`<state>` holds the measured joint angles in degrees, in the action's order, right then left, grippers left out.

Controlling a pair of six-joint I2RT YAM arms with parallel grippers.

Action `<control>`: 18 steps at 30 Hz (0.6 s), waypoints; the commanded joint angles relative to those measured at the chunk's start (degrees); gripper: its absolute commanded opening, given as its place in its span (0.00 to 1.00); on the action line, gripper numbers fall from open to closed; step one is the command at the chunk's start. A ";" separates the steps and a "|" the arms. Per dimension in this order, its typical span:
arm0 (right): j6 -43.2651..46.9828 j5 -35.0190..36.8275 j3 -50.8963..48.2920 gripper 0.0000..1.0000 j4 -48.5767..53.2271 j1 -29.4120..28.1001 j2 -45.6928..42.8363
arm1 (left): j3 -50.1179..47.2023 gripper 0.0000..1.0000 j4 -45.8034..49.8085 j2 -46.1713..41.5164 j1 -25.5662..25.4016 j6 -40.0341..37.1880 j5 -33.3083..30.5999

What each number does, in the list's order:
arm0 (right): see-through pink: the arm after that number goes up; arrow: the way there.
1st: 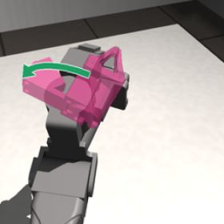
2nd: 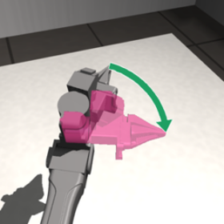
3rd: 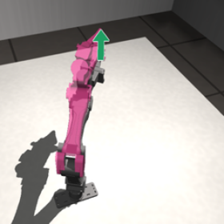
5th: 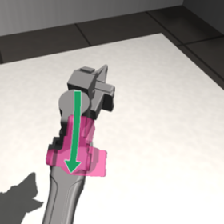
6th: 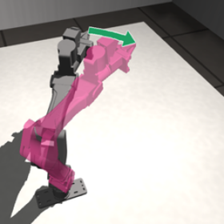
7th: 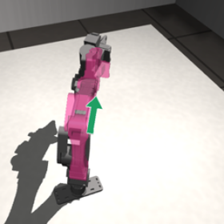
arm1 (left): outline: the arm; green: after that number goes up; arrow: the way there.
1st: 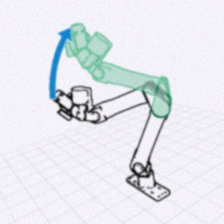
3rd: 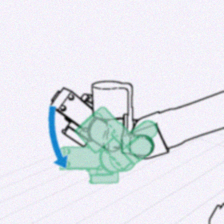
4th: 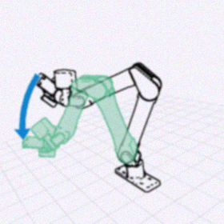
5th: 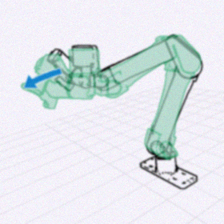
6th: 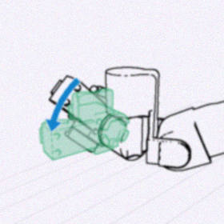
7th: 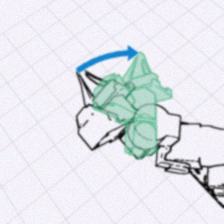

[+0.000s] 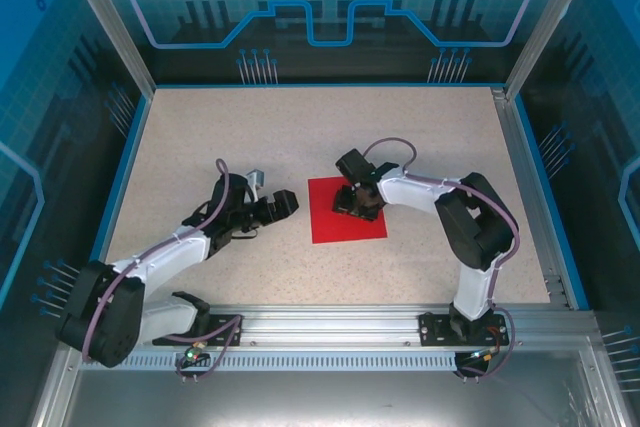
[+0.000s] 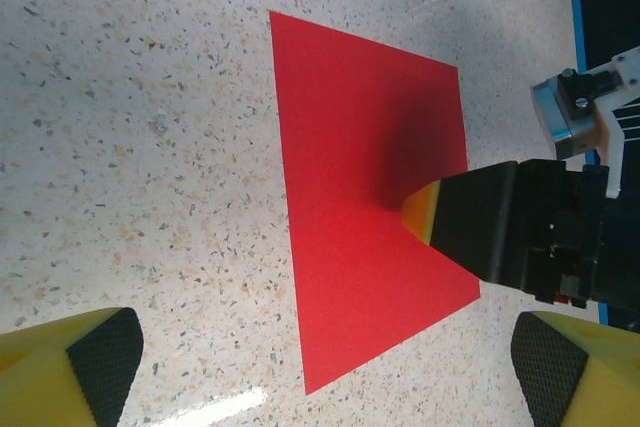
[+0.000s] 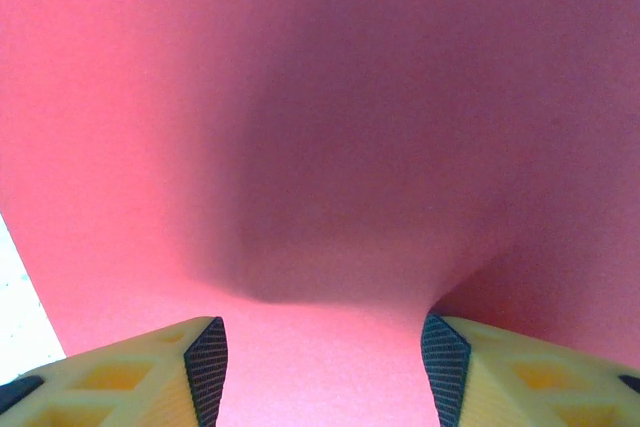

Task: Fold a paper plane with a square sheet of paper (pick it up from the middle)
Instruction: Move the square sheet of paper to the center of the table, then fold the square sheet of paper in half at the center of the table.

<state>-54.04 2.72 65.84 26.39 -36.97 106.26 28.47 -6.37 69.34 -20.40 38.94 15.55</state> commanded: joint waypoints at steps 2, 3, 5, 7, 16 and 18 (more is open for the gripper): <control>1.45 2.33 0.07 0.63 2.44 -1.43 -4.22 | 2.59 0.99 -2.11 1.59 -1.17 0.26 1.46; 3.16 2.63 0.60 0.67 2.75 -1.45 -5.03 | 2.81 0.99 -2.00 2.07 -1.39 0.28 1.41; 6.03 5.12 2.83 0.73 6.20 -1.49 -5.63 | 3.28 0.99 -1.88 3.00 -1.57 0.00 1.54; 8.58 8.73 5.84 0.92 11.85 -1.59 -5.18 | 3.35 0.99 -1.98 3.78 -1.83 0.07 1.41; 16.54 12.85 14.42 0.96 23.92 -2.35 0.45 | 4.27 0.99 0.36 7.02 -1.88 3.20 -2.36; 17.04 11.91 16.47 0.95 24.48 -2.82 2.31 | 3.97 0.99 0.35 6.95 -1.87 3.69 -3.23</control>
<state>-39.88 14.55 79.83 46.02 -38.17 105.56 30.76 -6.96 75.94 -21.93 41.04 14.28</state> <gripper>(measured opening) 0.954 0.987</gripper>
